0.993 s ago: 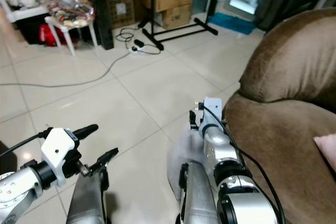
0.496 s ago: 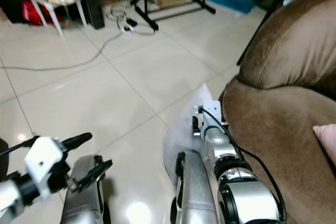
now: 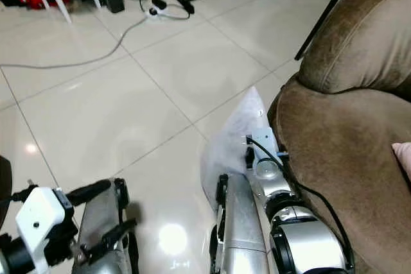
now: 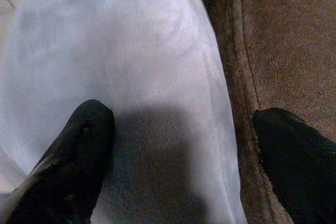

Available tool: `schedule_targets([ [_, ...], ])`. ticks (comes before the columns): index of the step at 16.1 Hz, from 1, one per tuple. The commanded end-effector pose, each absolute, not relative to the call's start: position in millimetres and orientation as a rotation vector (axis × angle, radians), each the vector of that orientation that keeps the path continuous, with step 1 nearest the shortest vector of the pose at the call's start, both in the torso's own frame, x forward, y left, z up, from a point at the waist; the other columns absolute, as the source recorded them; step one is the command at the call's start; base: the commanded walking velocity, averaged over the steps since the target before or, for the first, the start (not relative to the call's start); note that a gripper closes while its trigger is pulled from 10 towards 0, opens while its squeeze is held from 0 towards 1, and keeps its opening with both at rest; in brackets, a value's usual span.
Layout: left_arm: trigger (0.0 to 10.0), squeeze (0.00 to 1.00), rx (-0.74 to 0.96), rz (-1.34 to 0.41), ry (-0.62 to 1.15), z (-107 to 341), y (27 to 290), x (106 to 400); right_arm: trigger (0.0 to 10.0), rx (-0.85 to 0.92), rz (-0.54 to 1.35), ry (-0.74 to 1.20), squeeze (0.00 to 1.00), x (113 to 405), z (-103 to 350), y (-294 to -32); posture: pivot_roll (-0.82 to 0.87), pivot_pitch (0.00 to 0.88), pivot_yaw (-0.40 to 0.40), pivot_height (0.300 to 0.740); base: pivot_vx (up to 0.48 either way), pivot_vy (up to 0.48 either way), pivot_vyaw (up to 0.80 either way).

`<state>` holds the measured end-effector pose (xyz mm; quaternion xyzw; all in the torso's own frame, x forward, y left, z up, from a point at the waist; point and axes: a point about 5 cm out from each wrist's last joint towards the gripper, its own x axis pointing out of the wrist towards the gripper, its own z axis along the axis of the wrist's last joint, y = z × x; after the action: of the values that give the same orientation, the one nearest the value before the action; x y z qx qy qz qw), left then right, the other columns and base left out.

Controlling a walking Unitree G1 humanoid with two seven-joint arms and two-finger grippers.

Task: Move the pillow to the sofa from floor

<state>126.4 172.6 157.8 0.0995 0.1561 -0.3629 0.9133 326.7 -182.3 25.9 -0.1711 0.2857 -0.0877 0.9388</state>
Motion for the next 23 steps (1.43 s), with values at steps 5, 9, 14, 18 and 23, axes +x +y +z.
schedule_targets([
  [5, 10.0, 0.06, 0.193, -0.766, 0.342, 160.9, 168.9, 120.2, 0.7, -0.357, -0.118, 0.738, 0.00, 308.5, 3.6, -181.3, 0.12, 0.244, -0.068, 0.497, 0.000, 0.000, 0.00],
  [9, 10.0, 0.05, 0.178, -0.793, 0.366, 161.0, 167.1, 117.8, 0.0, -0.257, -0.038, 0.770, 0.00, 303.3, -4.1, -166.2, 0.12, 0.229, -0.065, 0.497, 0.000, 0.000, 0.00],
  [14, 10.0, 0.05, 0.176, -0.808, 0.372, 160.6, 165.7, 119.2, 0.0, -0.202, -0.035, 0.786, 0.00, 301.6, -6.3, -161.8, 0.12, 0.215, -0.070, 0.497, 0.000, 0.000, 0.00],
  [18, 10.0, 0.05, 0.173, -0.824, 0.398, 156.3, 162.6, 118.3, 0.0, -0.149, -0.020, 0.788, 0.00, 303.1, -5.4, -153.9, 0.12, 0.191, -0.078, 0.497, 0.000, 0.000, 0.00],
  [23, 10.0, 0.05, 0.190, -0.764, 0.437, 149.6, 172.7, 118.2, 0.0, -0.116, 0.034, 0.798, 0.00, 303.3, -5.6, -143.2, 0.12, 0.163, -0.082, 0.497, 0.000, 0.000, 0.00],
])
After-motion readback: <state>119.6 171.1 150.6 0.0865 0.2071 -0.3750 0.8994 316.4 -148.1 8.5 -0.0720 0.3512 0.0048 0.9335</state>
